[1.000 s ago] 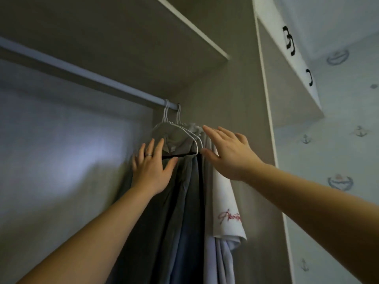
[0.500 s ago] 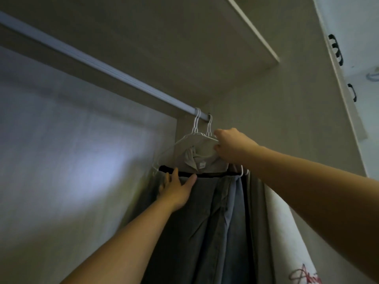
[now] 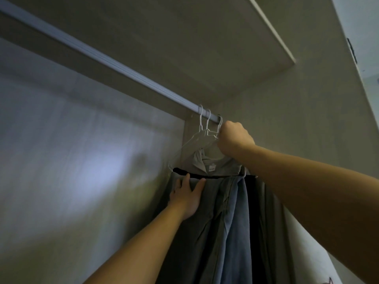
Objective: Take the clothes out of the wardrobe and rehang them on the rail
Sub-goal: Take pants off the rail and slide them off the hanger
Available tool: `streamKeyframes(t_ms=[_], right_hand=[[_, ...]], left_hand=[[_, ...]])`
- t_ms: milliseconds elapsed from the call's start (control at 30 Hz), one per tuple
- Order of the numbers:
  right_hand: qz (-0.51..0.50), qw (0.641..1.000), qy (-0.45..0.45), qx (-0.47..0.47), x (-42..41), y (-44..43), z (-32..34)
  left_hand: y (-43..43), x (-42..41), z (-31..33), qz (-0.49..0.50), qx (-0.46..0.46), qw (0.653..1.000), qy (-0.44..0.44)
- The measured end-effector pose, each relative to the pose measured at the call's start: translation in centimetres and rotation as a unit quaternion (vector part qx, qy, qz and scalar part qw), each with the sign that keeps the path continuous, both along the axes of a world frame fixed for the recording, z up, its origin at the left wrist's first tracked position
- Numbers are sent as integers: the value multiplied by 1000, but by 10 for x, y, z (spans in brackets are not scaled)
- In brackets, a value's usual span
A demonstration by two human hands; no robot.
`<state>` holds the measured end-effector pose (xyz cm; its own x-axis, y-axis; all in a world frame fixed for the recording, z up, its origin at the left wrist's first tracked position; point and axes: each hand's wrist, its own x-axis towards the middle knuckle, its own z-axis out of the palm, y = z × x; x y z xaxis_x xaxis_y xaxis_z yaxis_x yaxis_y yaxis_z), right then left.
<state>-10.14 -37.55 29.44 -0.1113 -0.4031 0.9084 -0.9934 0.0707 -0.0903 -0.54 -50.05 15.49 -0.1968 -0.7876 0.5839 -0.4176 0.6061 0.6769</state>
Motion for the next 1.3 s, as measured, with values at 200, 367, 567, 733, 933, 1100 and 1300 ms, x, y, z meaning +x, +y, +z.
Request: streamKeyframes(t_ms=[200,367,567,733,933,1100,1300], right_hand=[[26,999,-26,-35,-1,8,16],[57,996,-34,-68,-20,26,24],[76,992,18,-102,-57,81,4],[27,992,62,-108,-92,147,-19],[-49,990,114,-73,-136,247,-56],[-126,978,158,-58,-182,354,-90],[-229,955,186,-39,-242,497,-132]], left_hand=[[8,2,14,3,-28,1000,5],[28,4,24,28,-94,995,-8],[64,-4,32,60,-199,978,-10],[102,-32,37,52,-312,948,40],[161,-94,35,12,-379,922,83],[226,-165,29,-69,-429,899,57],[340,-260,6,-195,-486,844,114]])
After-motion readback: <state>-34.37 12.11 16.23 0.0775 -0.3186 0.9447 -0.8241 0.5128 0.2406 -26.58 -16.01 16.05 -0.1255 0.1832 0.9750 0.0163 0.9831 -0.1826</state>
